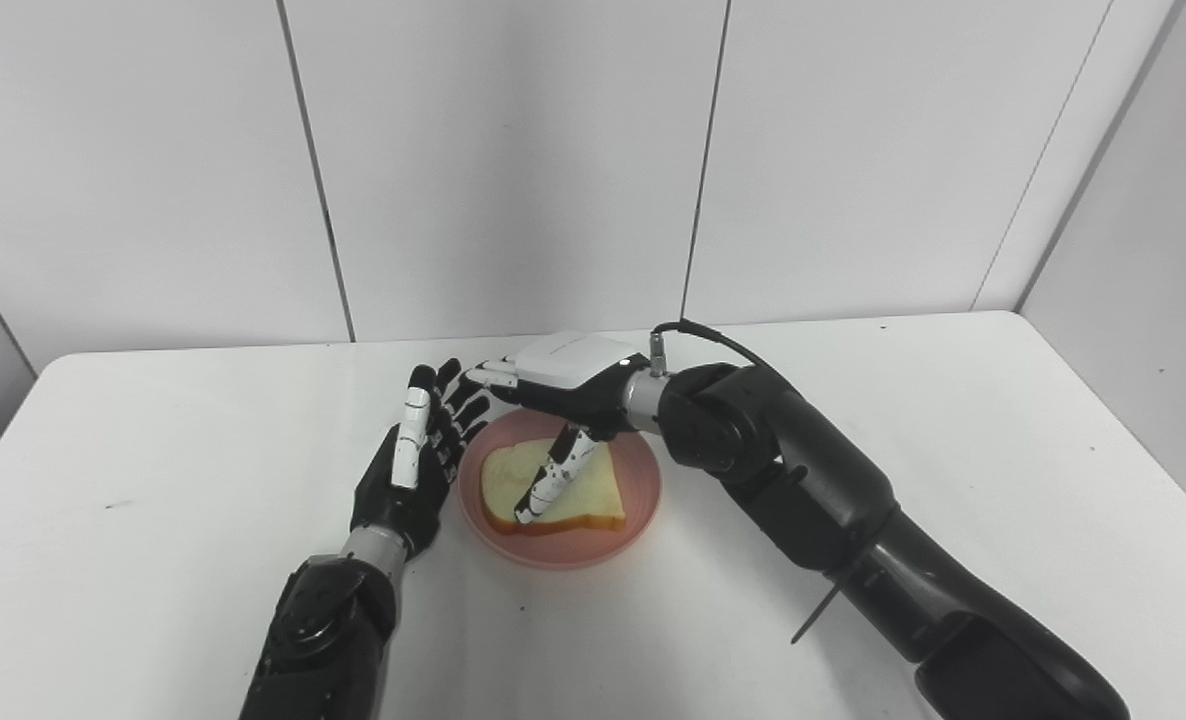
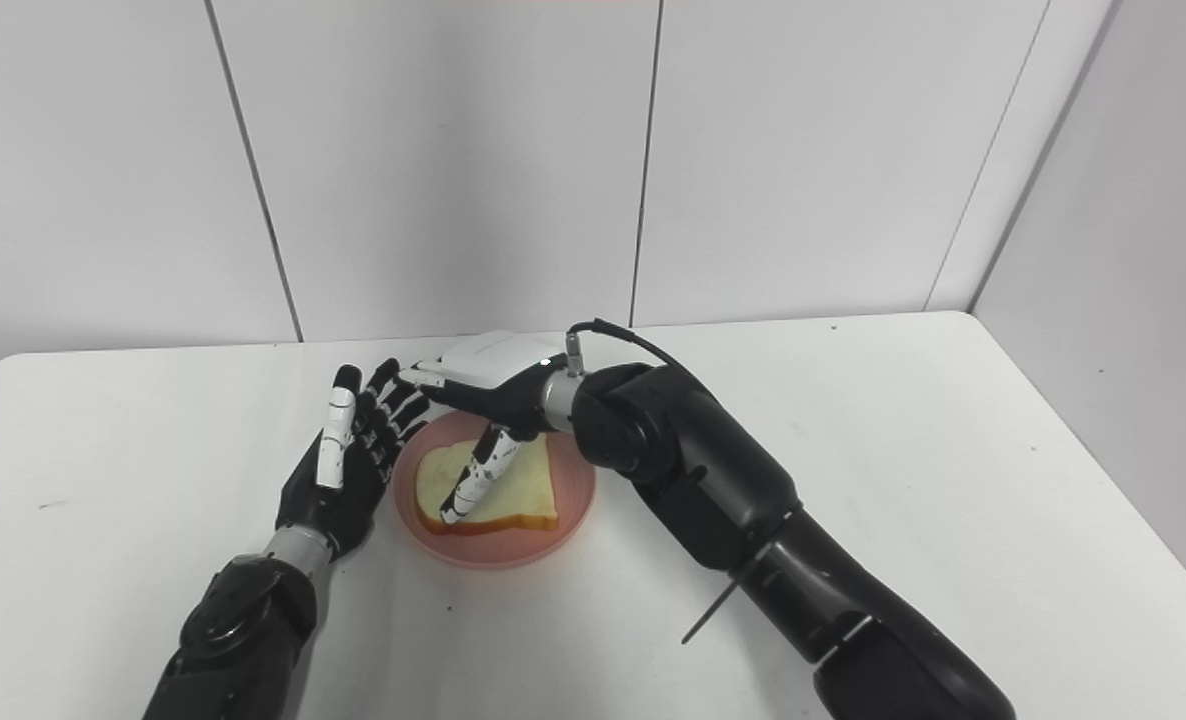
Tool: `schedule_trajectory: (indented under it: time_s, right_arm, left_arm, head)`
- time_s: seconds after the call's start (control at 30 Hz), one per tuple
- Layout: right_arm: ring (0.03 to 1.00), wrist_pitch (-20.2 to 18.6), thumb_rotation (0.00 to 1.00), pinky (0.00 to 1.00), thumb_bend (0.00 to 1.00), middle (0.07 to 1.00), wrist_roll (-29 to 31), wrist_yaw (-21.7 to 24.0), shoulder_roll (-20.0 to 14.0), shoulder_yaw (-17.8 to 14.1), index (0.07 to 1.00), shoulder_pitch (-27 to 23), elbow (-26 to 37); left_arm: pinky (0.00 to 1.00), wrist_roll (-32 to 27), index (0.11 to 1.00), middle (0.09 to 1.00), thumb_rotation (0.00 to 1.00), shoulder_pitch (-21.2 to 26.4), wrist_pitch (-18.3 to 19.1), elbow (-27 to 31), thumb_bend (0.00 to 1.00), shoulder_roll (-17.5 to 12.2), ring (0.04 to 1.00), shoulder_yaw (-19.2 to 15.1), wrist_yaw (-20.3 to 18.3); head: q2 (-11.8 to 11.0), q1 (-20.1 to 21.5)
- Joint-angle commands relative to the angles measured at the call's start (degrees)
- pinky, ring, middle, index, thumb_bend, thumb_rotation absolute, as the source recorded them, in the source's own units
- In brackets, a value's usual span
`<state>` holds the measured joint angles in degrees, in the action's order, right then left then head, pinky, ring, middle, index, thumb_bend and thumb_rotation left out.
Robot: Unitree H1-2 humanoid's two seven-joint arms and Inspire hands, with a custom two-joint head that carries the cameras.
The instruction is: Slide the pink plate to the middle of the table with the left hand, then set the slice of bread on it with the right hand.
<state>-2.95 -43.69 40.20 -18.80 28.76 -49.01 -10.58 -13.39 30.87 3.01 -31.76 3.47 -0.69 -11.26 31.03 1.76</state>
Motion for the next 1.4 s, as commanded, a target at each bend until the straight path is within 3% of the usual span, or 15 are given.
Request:
schedule_trajectory:
  time_s: [0.0,0.23,0.27,0.4,0.6,0.73,0.83,0.93,1.07,1.27,1.37]
  right_arm:
    - [1.0,-2.1,0.52,1.0,1.0,1.0,0.4,0.3,-0.8,-1.9,1.0,-3.5,3.0]
    - [0.998,-5.5,0.51,0.93,1.0,1.0,3.5,0.0,-1.9,-7.7,1.0,-1.3,8.7]
    - [0.994,-6.6,0.57,0.88,0.98,1.0,4.4,-0.5,-2.1,-9.1,1.0,-0.1,9.5]
    - [1.0,-9.7,0.68,0.9,0.95,1.0,6.4,-1.5,-2.8,-12.9,1.0,3.6,11.2]
    - [1.0,-13.8,0.92,0.88,0.84,1.0,12.9,-7.4,-1.2,-20.5,1.0,12.5,12.7]
    - [1.0,-14.5,1.0,0.9,0.84,1.0,14.7,-10.4,-0.5,-21.6,1.0,15.1,13.2]
    - [1.0,-13.4,1.0,0.91,0.81,1.0,17.8,-16.4,2.3,-25.0,1.0,21.1,14.8]
    - [1.0,-12.4,1.0,0.97,0.81,1.0,19.8,-19.5,3.8,-26.2,1.0,23.7,15.0]
    - [1.0,-5.1,1.0,1.0,0.8,1.0,27.8,-27.7,9.9,-30.6,1.0,30.3,12.8]
    - [1.0,3.3,1.0,1.0,0.74,1.0,31.7,-34.0,13.3,-31.4,1.0,33.8,10.7]
    - [1.0,4.8,1.0,1.0,0.76,1.0,33.5,-35.7,14.4,-31.5,1.0,34.6,10.1]
  left_arm:
    - [0.95,1.1,0.98,0.959,0.93,-3.1,5.3,-3.8,0.8,-0.2,0.955,0.1,1.4]
    - [0.95,1.1,0.982,0.96,0.93,-2.9,3.5,-5.1,0.8,-0.5,0.953,-0.1,0.9]
    - [0.94,1.4,0.974,0.954,0.93,-3.0,3.2,-5.0,0.82,-0.6,0.947,0.0,1.1]
    - [0.94,2.0,0.97,0.956,0.93,-3.7,2.8,-3.5,0.82,-1.1,0.95,0.5,1.0]
    - [0.96,5.6,0.981,0.96,0.97,-7.7,-0.4,4.3,0.73,-0.5,0.951,0.8,4.4]
    - [0.95,7.9,0.99,0.957,0.97,-9.2,-1.6,6.4,0.77,-0.5,0.949,1.1,5.9]
    - [0.98,11.3,0.998,0.98,1.0,-10.8,-5.5,7.0,0.81,-1.2,0.966,2.5,6.8]
    - [0.98,12.4,1.0,0.998,1.0,-11.6,-7.3,7.5,0.78,-1.8,0.989,3.4,6.3]
    - [1.0,17.9,1.0,1.0,1.0,-14.0,-9.8,10.6,0.77,-4.6,1.0,7.0,5.7]
    - [1.0,20.2,1.0,1.0,1.0,-16.3,-6.4,15.6,0.74,-4.8,1.0,8.2,6.5]
    - [1.0,22.0,1.0,1.0,1.0,-17.2,-4.8,17.5,0.74,-4.8,1.0,8.8,7.2]
  head:
    - [0.0,-0.1]
    - [-1.3,-0.8]
    - [-1.5,-0.9]
    - [-1.6,-0.8]
    - [-2.4,-1.1]
    - [-2.5,-1.1]
    - [-3.0,-1.3]
    - [-3.1,-1.3]
    - [-3.2,-1.6]
    - [-2.9,-1.9]
    - [-3.0,-2.0]
